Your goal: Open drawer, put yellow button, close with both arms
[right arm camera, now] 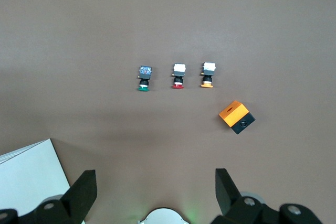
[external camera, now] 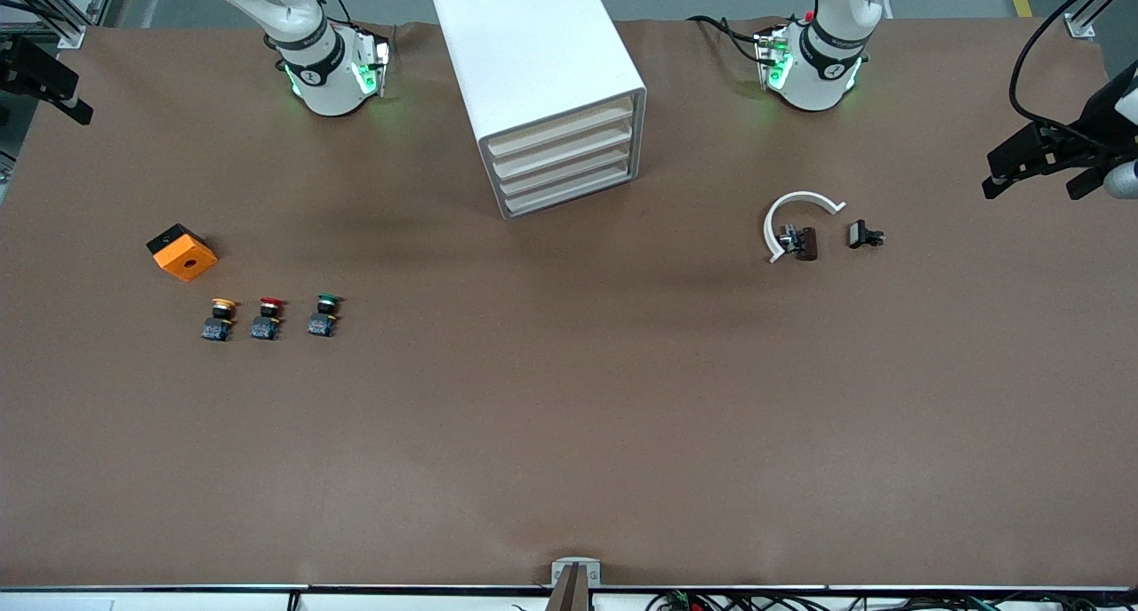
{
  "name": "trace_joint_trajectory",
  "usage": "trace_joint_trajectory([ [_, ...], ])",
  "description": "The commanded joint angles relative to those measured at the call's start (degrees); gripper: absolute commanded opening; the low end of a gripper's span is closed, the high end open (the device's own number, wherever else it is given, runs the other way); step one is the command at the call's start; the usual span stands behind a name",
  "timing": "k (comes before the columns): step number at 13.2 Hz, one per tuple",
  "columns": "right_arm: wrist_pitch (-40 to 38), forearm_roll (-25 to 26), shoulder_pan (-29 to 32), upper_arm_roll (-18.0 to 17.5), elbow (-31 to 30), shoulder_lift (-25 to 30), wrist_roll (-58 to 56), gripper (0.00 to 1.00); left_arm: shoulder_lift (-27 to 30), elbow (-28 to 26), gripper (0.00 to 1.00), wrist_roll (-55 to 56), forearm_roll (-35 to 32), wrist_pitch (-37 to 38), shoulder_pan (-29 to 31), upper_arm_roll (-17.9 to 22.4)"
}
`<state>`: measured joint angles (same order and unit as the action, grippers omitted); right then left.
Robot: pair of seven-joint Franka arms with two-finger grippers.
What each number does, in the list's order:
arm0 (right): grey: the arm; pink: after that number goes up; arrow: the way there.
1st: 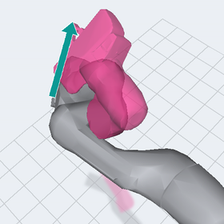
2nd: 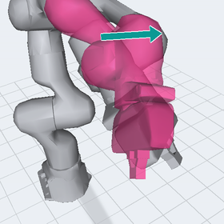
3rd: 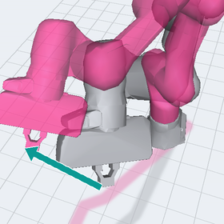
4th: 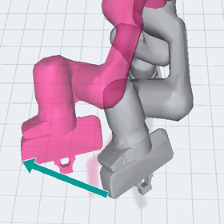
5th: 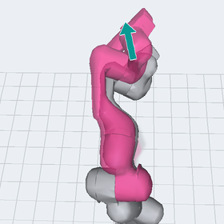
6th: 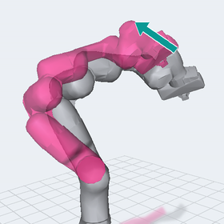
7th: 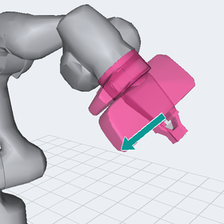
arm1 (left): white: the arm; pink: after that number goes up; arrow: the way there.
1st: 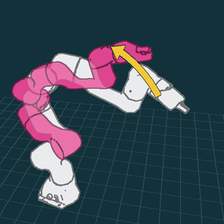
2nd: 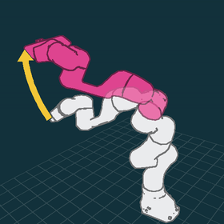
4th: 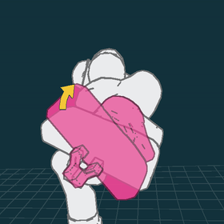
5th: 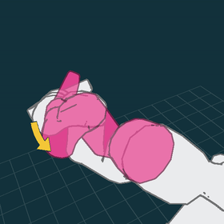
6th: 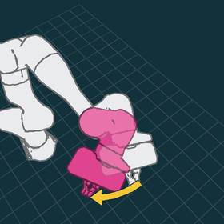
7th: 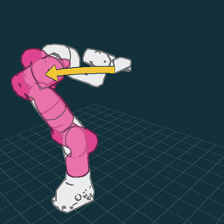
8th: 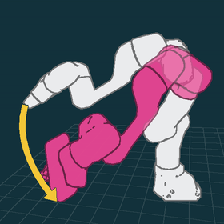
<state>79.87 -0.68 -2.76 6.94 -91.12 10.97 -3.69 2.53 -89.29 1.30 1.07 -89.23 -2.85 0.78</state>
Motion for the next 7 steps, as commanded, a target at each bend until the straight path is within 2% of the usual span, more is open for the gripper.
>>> trace_joint_trajectory([
  [1,-0.07,0.24,-0.41,0.0,-0.11,0.9,0.87,1.0,-0.43,1.14,1.0,-0.42,-0.28,1.34,-0.31,0.19],
  [7,-0.07,0.33,-0.41,0.0,-0.11,0.9,0.87,1.0,-0.51,0.96,1.0,0.01,-0.1,3.98,-0.05,0.19],
])
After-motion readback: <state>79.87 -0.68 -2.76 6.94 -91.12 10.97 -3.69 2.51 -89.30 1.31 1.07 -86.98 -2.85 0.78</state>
